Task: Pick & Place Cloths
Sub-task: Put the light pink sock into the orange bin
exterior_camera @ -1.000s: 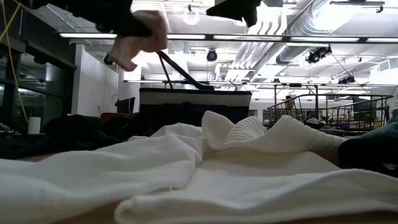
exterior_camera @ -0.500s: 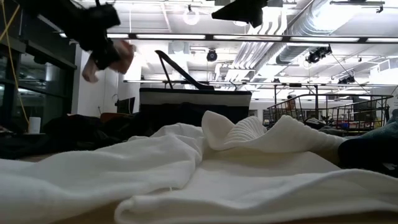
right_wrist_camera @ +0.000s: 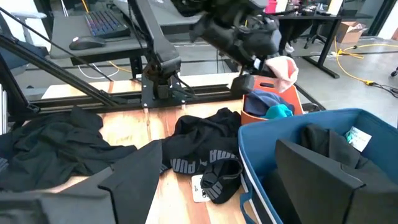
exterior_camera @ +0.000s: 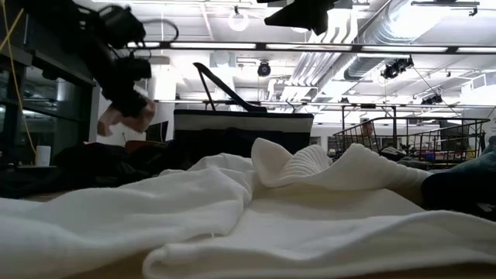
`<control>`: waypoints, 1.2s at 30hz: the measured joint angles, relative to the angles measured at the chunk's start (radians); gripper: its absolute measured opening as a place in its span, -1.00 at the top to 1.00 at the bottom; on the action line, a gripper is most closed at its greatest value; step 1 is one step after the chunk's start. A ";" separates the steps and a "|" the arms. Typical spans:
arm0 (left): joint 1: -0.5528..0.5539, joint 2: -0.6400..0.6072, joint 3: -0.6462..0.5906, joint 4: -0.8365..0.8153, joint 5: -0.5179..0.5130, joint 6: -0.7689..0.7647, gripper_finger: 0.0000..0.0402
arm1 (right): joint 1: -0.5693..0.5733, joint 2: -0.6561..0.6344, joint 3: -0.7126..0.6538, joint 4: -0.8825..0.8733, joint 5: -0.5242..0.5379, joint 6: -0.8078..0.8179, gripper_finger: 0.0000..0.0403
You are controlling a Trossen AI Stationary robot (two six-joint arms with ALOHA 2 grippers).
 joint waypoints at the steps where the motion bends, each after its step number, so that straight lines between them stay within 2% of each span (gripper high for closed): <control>1: 0.025 0.019 0.000 -0.002 0.022 -0.031 1.00 | 0.000 0.000 0.000 -0.003 0.000 0.000 -0.51; 5: 0.110 0.103 0.000 0.003 0.097 -0.136 1.00 | 0.000 0.000 0.000 -0.003 0.000 0.000 -0.51; 12: 0.212 0.243 0.000 0.071 0.113 -0.196 0.99 | 0.000 0.000 0.000 -0.017 0.000 0.000 -0.51; 14: 0.233 0.264 0.000 0.104 0.145 -0.200 0.99 | 0.000 0.000 0.000 -0.021 0.000 0.002 -0.51; 20: 0.252 0.267 0.000 0.197 0.233 -0.219 0.98 | 0.000 0.000 0.000 -0.031 0.000 0.025 -0.51; 25: 0.252 0.267 0.028 0.283 0.258 -0.093 0.98 | -0.001 0.000 0.000 -0.032 0.000 0.024 -0.51; 29: 0.252 0.266 0.033 0.353 0.263 -0.072 0.98 | -0.001 0.000 0.000 -0.032 0.000 0.024 -0.51; 36: 0.251 0.270 0.033 0.239 0.328 -0.148 0.99 | -0.002 0.000 0.000 -0.038 0.000 0.024 -0.51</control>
